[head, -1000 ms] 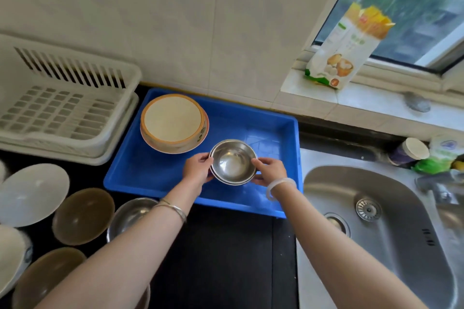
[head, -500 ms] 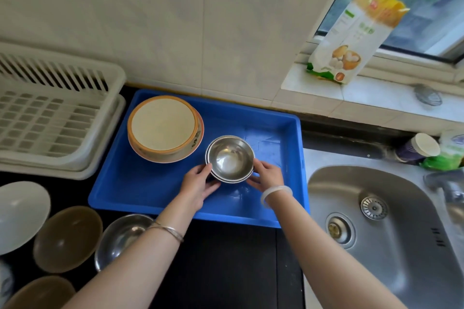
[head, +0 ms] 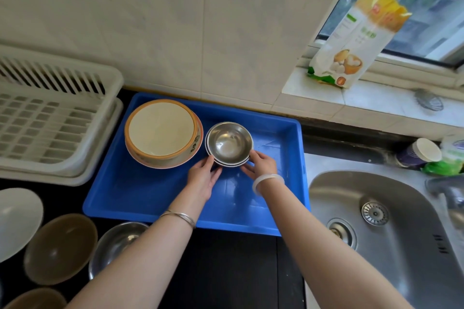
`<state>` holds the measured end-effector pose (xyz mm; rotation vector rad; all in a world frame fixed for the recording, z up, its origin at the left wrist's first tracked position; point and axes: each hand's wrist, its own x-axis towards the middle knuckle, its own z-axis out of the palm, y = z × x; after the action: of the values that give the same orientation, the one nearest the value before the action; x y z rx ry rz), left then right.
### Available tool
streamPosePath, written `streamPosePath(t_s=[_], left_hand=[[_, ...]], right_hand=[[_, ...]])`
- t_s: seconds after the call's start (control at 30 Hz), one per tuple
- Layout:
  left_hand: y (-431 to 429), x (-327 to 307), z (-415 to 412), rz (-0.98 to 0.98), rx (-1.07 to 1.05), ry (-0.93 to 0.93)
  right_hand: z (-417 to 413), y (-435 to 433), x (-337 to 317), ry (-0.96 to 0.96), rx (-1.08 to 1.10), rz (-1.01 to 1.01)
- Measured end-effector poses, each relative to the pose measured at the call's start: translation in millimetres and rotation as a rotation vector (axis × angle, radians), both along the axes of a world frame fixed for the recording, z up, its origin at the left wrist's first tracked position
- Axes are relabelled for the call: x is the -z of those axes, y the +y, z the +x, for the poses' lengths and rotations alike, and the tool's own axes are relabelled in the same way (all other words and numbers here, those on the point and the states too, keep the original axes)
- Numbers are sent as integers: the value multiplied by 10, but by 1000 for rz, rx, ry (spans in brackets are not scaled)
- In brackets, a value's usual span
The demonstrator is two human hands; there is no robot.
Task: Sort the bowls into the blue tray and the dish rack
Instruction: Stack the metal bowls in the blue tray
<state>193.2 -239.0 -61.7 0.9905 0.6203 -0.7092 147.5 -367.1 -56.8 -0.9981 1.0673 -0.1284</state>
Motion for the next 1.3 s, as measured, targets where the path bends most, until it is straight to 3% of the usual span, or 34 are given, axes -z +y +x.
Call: streamPosePath(t_s=[0.23,0.53,0.8,1.1,1.3], left_hand=[[-113,-43,70,-1,-28,-25],[-148,-64,118,32,-24,-45],[49,-76,-78,214,91,-192],[850,-402,-637,665,436,-689],[1558,-461,-1354,898,362,-744]], right_hand=[[129,8,-35,-45,39,34],[110,-3,-39,-36,-85,1],[-121,47,-184,4,-109,-273],[-754,666,-581,-76,-511,-400],[-1076,1274,-356,35,-923,-428]])
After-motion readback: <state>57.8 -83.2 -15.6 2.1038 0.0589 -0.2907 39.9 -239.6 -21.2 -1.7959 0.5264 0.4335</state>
